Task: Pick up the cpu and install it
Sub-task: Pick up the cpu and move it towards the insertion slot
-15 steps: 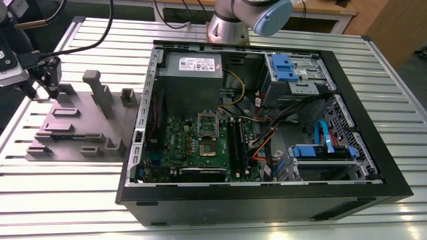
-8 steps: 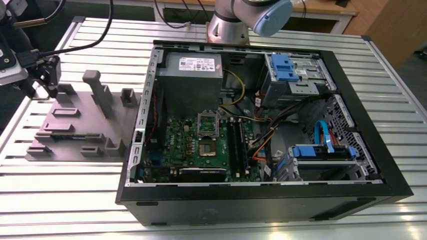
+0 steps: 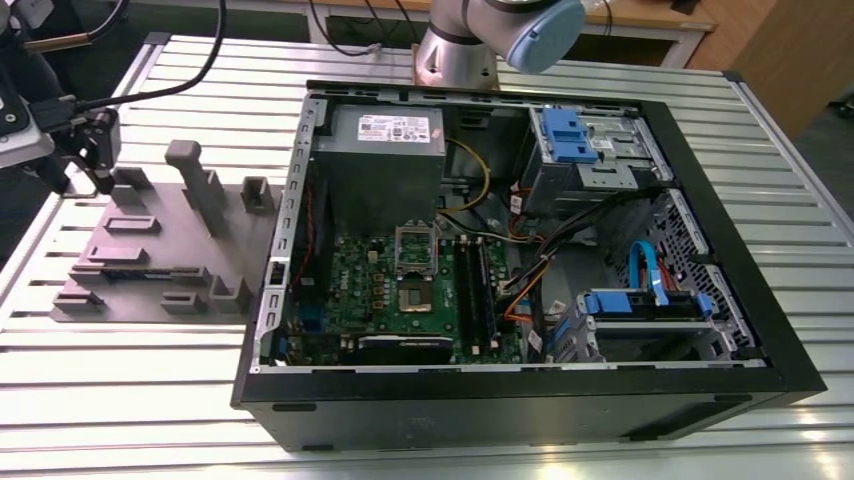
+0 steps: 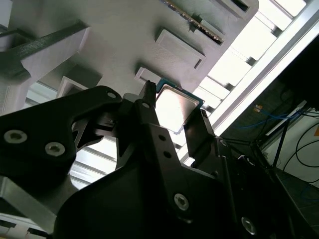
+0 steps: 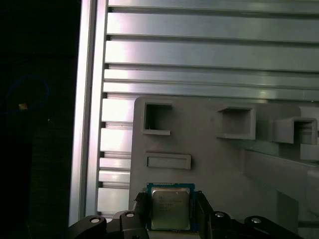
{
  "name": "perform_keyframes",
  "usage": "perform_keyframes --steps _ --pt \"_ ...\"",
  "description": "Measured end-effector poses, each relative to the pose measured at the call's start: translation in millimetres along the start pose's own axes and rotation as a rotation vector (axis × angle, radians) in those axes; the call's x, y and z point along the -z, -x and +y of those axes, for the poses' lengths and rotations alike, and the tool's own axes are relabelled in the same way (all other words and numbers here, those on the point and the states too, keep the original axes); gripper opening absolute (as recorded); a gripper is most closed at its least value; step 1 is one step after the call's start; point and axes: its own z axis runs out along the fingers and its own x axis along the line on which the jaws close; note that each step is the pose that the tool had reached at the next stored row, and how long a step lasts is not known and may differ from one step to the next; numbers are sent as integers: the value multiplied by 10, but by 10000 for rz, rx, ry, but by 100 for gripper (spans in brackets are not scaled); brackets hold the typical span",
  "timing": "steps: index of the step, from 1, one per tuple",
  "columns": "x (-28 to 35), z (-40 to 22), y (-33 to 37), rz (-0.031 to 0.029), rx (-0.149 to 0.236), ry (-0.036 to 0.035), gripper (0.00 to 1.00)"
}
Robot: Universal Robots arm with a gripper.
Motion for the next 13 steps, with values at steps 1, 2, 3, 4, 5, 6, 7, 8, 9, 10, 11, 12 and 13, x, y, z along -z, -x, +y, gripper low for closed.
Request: perform_keyframes --steps 1,2,3,4,5,6,7,8,9,10,11,12,13 --pt "3 0 0 -1 0 0 47" --pt "6 0 0 -1 1 0 47" --pt "10 0 0 -1 0 0 47" --pt "13 1 0 0 0 0 47" --pt "17 1 0 0 0 0 47" --pt "20 1 0 0 0 0 47" --pt "24 1 0 0 0 0 47" --pt "27 1 0 -1 0 0 47" --pt "31 2 0 0 1 -1 47" --pt "36 2 0 1 1 -2 47" --pt "40 2 0 1 1 -2 47" --pt "45 3 0 1 1 -2 47" --pt "49 3 -1 1 0 -2 47"
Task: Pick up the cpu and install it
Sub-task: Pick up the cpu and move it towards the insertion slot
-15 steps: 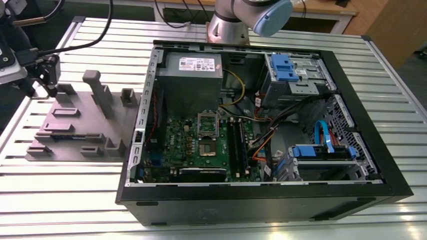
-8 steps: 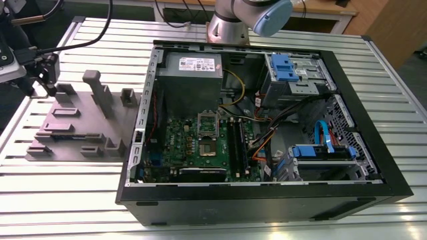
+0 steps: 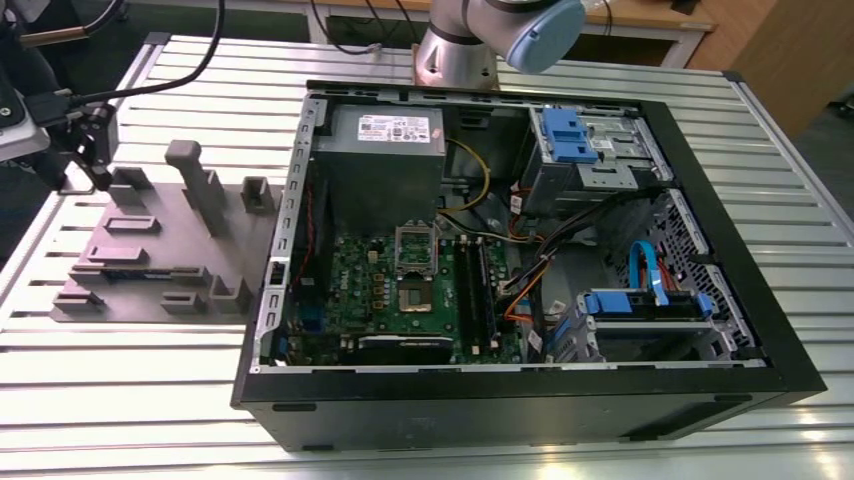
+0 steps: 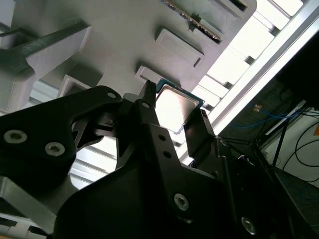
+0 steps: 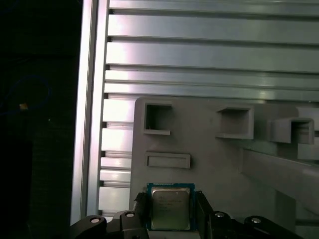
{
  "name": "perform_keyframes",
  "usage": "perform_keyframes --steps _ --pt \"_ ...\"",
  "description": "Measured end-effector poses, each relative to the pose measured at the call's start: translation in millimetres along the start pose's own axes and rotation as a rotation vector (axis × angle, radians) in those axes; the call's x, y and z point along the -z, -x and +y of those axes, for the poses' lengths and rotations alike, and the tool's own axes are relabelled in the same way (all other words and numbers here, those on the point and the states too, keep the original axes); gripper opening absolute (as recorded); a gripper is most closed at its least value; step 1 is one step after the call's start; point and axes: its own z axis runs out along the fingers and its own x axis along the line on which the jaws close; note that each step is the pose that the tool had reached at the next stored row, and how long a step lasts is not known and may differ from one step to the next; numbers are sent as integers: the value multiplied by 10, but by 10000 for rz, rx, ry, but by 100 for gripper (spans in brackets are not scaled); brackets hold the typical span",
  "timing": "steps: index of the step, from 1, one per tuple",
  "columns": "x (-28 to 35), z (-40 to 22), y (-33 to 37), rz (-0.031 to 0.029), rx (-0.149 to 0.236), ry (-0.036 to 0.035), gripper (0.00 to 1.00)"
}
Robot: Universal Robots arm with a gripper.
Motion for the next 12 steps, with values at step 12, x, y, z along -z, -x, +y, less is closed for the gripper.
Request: perform_keyframes --steps 12 --pt "52 6 -1 0 0 -9 47"
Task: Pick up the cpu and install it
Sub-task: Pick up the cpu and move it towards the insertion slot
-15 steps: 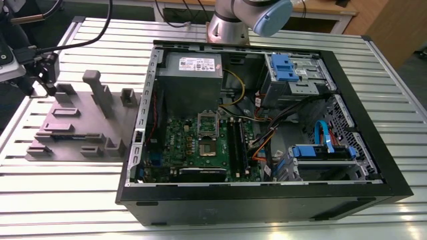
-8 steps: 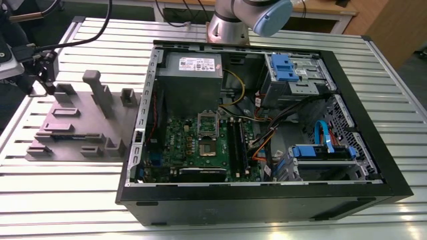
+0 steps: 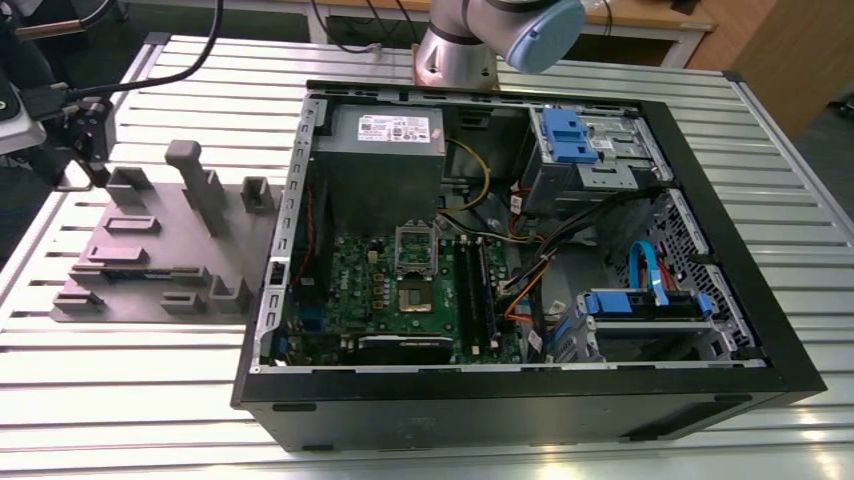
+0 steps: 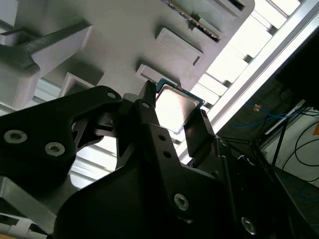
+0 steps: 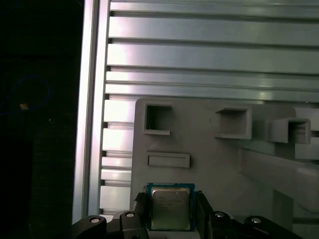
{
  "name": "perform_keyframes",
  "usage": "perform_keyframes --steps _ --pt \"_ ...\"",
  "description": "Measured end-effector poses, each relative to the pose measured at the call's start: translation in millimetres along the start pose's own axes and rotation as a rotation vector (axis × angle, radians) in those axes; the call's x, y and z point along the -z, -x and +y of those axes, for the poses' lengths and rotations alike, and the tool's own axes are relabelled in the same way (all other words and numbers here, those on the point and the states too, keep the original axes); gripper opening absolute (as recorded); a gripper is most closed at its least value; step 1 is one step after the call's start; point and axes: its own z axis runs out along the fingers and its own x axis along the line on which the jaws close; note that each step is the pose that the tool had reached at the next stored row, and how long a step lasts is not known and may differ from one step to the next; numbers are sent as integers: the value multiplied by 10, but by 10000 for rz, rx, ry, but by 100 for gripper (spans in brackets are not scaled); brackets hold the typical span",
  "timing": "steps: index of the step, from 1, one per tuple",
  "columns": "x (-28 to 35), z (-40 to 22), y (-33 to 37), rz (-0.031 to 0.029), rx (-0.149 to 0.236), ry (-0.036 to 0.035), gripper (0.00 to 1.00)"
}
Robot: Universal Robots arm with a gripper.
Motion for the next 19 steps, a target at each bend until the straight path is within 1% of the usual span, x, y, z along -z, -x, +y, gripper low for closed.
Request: perform_keyframes --steps 19 --pt "59 6 -1 3 0 -6 47"
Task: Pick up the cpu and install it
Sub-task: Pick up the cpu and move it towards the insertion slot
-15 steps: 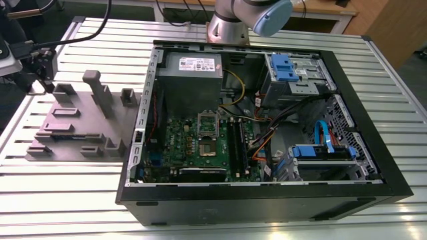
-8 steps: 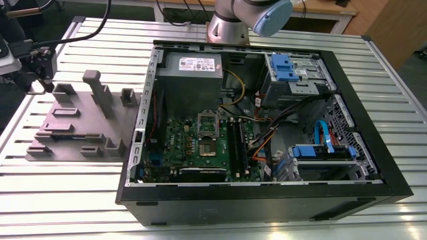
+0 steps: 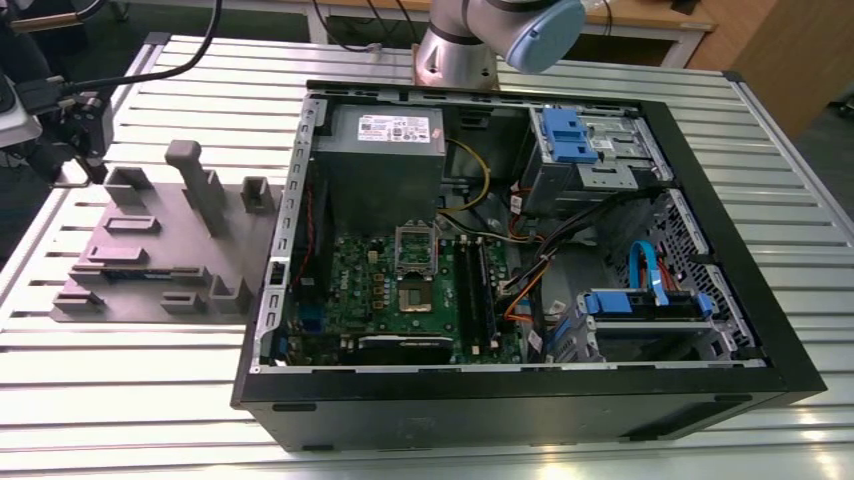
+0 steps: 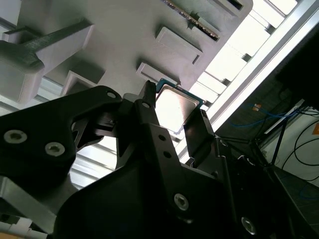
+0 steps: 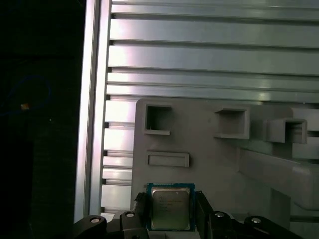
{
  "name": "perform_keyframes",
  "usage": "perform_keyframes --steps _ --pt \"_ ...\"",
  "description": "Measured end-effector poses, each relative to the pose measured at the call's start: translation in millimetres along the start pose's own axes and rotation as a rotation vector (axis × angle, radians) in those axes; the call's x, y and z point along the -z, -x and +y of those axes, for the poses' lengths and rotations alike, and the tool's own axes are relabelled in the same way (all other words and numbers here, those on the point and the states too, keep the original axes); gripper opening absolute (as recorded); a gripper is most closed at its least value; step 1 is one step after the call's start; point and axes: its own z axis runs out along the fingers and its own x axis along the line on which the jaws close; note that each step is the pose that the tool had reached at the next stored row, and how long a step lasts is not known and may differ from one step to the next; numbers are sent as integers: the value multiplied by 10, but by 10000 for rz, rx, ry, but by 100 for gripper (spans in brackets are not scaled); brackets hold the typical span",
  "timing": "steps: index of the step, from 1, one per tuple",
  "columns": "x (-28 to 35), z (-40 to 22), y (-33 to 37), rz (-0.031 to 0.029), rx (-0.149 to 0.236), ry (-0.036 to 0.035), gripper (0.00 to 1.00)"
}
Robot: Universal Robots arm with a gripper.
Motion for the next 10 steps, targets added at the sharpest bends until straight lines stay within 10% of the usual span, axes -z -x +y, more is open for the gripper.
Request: perform_keyframes --steps 10 --pt "61 3 0 -7 1 2 47"
